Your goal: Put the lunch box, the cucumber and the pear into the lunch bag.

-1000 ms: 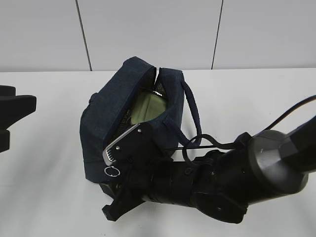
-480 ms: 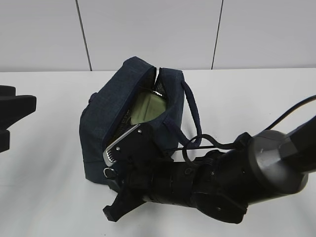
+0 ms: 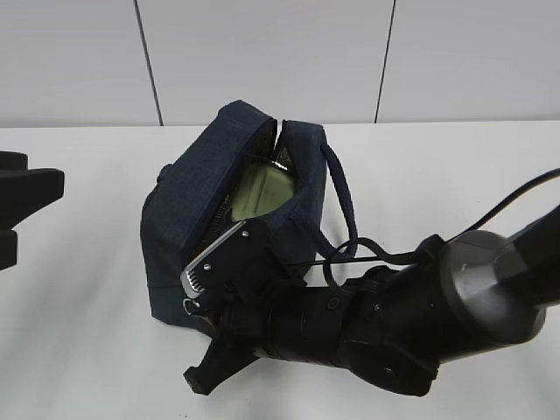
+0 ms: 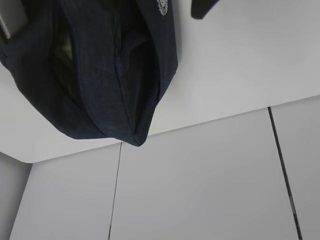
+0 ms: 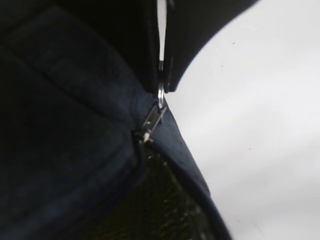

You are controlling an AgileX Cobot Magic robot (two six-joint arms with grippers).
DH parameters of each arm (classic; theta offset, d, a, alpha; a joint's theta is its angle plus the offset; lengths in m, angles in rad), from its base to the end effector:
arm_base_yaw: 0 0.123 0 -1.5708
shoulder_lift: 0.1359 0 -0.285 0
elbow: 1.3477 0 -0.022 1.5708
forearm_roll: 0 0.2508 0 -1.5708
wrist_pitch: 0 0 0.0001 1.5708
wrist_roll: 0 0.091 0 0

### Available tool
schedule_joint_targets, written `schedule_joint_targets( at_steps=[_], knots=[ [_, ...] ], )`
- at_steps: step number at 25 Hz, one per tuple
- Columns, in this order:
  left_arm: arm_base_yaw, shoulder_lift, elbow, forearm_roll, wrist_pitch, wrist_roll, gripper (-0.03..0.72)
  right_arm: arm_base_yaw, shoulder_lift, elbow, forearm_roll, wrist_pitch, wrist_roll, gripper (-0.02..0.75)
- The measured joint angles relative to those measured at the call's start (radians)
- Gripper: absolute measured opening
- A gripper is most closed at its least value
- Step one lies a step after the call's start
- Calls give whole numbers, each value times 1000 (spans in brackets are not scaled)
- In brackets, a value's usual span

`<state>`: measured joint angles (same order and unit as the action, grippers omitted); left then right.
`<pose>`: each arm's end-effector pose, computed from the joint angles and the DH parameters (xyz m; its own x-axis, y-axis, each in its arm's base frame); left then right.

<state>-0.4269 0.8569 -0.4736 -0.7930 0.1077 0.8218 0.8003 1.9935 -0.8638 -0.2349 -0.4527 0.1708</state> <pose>0.1565 -0.0789 0.2765 -0.3154 0.1782 -0.9321 0.4880 0.8728 0.0017 0.2518 0.2727 0.1079 -0.3615 -0.4313 -0.8266 -0.7879 0.6154 0.0235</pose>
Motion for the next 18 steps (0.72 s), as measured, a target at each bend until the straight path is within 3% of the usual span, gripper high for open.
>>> schedule_joint_targets(
  at_steps=[18],
  knots=[
    [0, 0, 0, 0, 0, 0, 270, 0, -202, 0, -29, 206, -6, 0]
  ],
)
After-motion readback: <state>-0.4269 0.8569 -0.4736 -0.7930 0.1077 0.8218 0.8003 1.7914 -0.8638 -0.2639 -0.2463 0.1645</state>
